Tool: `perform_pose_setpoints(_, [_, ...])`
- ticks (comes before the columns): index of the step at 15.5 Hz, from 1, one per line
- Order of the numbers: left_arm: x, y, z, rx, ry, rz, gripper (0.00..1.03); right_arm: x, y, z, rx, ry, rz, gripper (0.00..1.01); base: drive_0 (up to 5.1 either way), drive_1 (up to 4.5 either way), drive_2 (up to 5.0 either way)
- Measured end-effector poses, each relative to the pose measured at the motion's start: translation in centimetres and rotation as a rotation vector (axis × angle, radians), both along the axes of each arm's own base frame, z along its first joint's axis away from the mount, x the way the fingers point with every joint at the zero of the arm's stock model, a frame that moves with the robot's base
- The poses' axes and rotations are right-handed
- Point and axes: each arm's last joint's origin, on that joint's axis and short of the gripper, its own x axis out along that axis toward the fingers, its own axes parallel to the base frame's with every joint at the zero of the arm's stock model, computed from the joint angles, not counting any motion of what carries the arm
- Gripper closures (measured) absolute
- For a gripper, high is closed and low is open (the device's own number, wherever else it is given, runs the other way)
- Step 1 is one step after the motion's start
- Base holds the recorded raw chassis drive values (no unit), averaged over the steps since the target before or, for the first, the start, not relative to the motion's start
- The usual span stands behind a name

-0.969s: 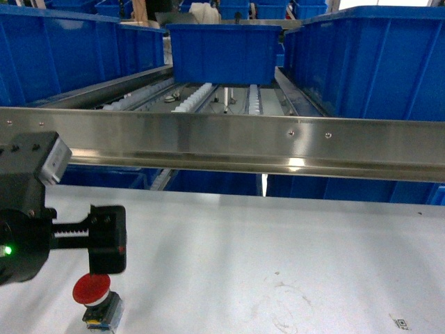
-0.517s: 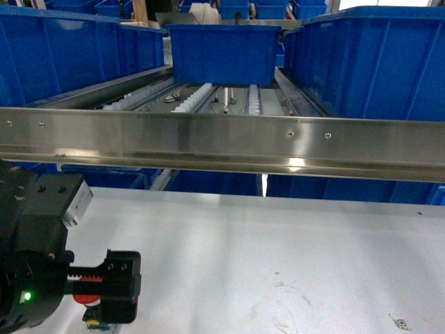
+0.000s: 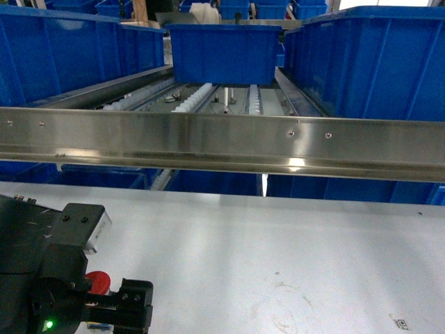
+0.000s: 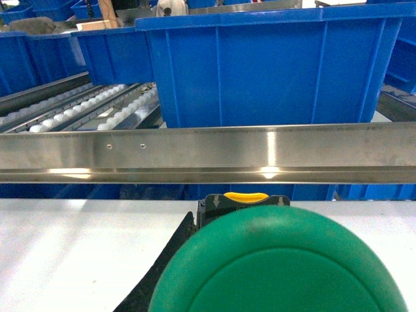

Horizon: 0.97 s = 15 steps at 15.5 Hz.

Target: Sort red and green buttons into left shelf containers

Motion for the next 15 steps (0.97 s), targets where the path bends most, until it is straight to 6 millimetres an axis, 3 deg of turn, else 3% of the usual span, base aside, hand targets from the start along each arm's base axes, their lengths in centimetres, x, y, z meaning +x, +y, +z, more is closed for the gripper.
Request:
perform_pose_setpoints(3, [0.2,-0.1,-0.6,0.008,-0.015,-0.023,0.05,0.0,0.0,0.0,0.000,0.000,-0.001,0.74,0.0,0.00,0.0])
perform_pose_setpoints(10, [-0.4,0.0,-1.4,0.029,-0.009,-0.010,0.74,0.0,0.0,0.0,0.000,0.000,0.000,0.74,0.0,0.00,0.0])
perform_pose_setpoints(15, [-0.2,1.0,-0.2,-0.005,-0.109,-0.017,0.78,0.0,0.0,0.0,0.000,0.000,-0.001,0.74,0.0,0.00,0.0])
